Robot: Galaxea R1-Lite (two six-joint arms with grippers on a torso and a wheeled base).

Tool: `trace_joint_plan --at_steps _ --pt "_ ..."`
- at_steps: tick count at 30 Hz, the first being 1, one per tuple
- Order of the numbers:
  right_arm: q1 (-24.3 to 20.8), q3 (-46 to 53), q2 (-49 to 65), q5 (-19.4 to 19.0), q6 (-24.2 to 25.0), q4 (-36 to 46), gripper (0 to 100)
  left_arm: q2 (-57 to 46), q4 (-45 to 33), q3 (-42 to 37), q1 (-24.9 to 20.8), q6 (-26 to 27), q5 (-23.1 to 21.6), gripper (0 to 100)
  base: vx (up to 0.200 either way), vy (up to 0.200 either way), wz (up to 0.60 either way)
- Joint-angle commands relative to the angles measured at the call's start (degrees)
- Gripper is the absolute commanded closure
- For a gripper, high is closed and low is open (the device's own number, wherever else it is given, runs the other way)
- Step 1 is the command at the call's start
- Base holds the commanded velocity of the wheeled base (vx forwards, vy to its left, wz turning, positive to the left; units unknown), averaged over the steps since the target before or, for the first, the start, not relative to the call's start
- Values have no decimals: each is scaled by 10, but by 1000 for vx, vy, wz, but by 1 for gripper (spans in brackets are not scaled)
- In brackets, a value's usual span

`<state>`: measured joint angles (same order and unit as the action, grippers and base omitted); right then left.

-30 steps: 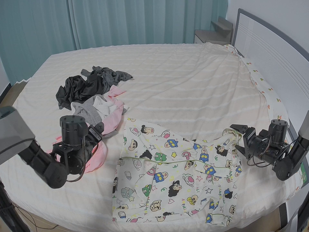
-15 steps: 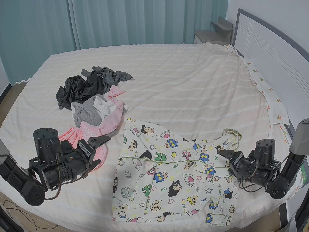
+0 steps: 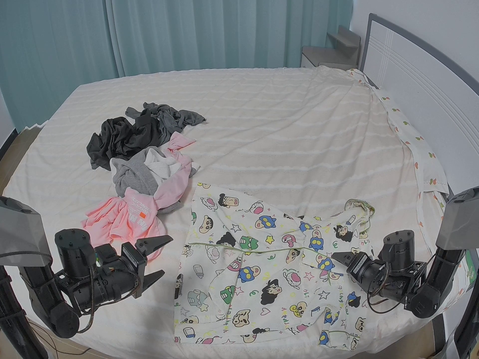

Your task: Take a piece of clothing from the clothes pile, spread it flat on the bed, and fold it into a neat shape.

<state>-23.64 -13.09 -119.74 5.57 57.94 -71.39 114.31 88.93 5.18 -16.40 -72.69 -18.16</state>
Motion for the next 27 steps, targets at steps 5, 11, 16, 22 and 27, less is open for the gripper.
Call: trace_joint_plan --at_steps 5,11,16,22,27 --pt "-25 14 -15 1 2 -2 0 21 11 -3 0 -30 -20 0 0 0 0" --pt "2 -23 -47 8 -1 -2 0 24 11 -3 1 -30 -21 0 0 0 0" --pt "10 -54 -67 28 -5 -2 0 26 11 -1 5 -30 -21 0 0 0 0" --pt "9 -65 -75 44 -19 -2 0 27 11 -1 5 -30 -21 0 0 0 0" --pt "9 -62 -80 60 -42 -3 100 27 11 -1 5 -30 -21 0 0 0 0"
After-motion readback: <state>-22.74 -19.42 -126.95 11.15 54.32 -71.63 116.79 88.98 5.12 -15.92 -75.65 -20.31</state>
